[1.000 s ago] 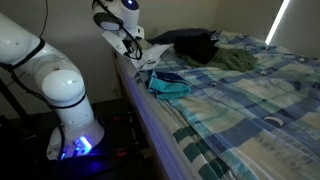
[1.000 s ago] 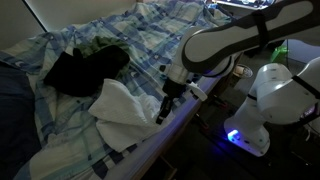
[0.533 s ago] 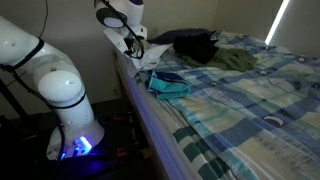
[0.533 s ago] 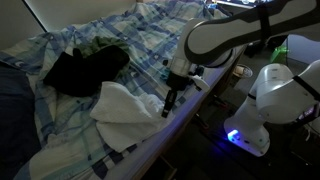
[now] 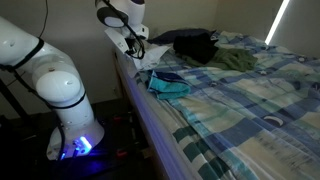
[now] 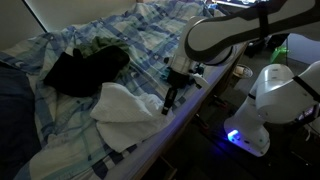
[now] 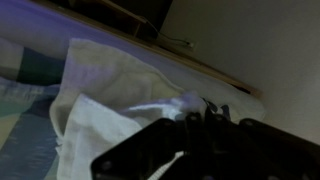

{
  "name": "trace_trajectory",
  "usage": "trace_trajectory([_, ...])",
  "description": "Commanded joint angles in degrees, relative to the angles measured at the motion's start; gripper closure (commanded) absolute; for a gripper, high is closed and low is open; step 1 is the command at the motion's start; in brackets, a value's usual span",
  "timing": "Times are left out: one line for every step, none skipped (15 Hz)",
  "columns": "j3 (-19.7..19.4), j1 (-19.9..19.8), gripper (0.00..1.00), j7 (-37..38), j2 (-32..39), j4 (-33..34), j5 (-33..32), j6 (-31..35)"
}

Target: Fold the towel

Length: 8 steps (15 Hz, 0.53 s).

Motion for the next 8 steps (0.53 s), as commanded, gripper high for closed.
trace_trajectory([-1.0, 1.6, 0.99, 0.7, -0.1, 0.0, -1.1, 0.5])
trace_trajectory([-0.9, 2.0, 0.99, 0.6, -0.2, 0.0, -1.0, 0.4])
trace_trajectory([-0.7, 2.6, 0.99, 0.7, -0.4, 0.0, -1.1, 0.1])
trace_trajectory([-0.6, 3.1, 0.99, 0.9, -0.6, 0.0, -1.1, -0.2])
trace_trajectory([-0.3, 4.0, 0.99, 1.0, -0.9, 0.0, -1.3, -0.8])
trace_trajectory([0.0, 4.8, 0.99, 1.2, -1.0, 0.0, -1.2, -1.0])
trace_trajectory([0.4, 5.7, 0.99, 1.5, -0.9, 0.0, -1.4, -1.1])
trace_trajectory([0.7, 6.4, 0.99, 1.6, -0.8, 0.0, -1.3, -1.2])
